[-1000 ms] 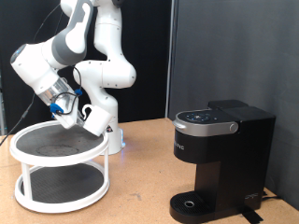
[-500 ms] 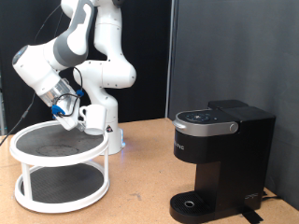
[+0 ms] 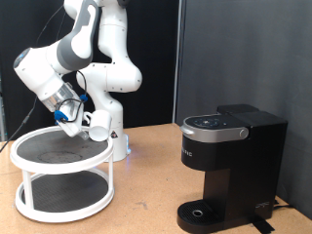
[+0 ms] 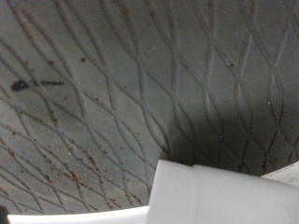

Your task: Make a cup of coffee with the keurig machine

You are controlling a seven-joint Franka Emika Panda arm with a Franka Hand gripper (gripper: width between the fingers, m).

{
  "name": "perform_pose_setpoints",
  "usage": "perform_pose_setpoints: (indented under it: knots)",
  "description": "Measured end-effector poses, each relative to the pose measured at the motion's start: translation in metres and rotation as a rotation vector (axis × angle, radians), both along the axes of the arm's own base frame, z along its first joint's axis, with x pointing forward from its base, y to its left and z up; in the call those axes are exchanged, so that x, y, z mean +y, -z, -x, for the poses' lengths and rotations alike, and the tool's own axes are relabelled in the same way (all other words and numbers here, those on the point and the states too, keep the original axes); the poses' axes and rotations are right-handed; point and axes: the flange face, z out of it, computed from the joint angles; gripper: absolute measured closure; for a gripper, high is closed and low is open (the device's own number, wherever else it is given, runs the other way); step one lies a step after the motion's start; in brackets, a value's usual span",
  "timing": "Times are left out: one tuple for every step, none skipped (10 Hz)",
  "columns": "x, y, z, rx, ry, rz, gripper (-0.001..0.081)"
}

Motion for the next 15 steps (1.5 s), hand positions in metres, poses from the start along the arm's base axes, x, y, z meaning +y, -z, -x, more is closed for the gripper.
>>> perform_pose_setpoints:
  knots:
    - [-0.001, 0.0, 0.0, -0.008, 0.002, 0.012, 0.0077]
    - [-0.003, -0.001, -0.004, -0.078, 0.012, 0.024, 0.0072]
    - [-0.003, -0.006, -0.006, -0.18, 0.008, 0.021, 0.0072]
    - [-0.005, -0.014, -0.006, -0.263, -0.017, 0.017, 0.0072]
    - [-0.004, -0.021, -0.005, -0.313, -0.042, 0.015, 0.0072]
    - [-0.002, -0.03, -0.005, -0.339, -0.062, 0.006, 0.0072]
    - [0.0, -0.038, -0.005, -0.352, -0.077, -0.005, 0.0072]
    - [0.005, -0.044, -0.005, -0.361, -0.093, -0.018, 0.0072]
    - [0.009, -0.05, -0.005, -0.365, -0.106, -0.03, 0.0072]
    - [0.013, -0.054, -0.005, -0.365, -0.113, -0.036, 0.0072]
    - [0.017, -0.058, -0.005, -0.362, -0.12, -0.043, 0.0072]
    - [0.021, -0.062, -0.005, -0.354, -0.126, -0.051, 0.0072]
    - [0.025, -0.066, -0.006, -0.348, -0.129, -0.054, 0.0072]
    - [0.029, -0.069, -0.006, -0.34, -0.132, -0.058, 0.0072]
    - [0.033, -0.071, -0.006, -0.328, -0.14, -0.06, 0.0072]
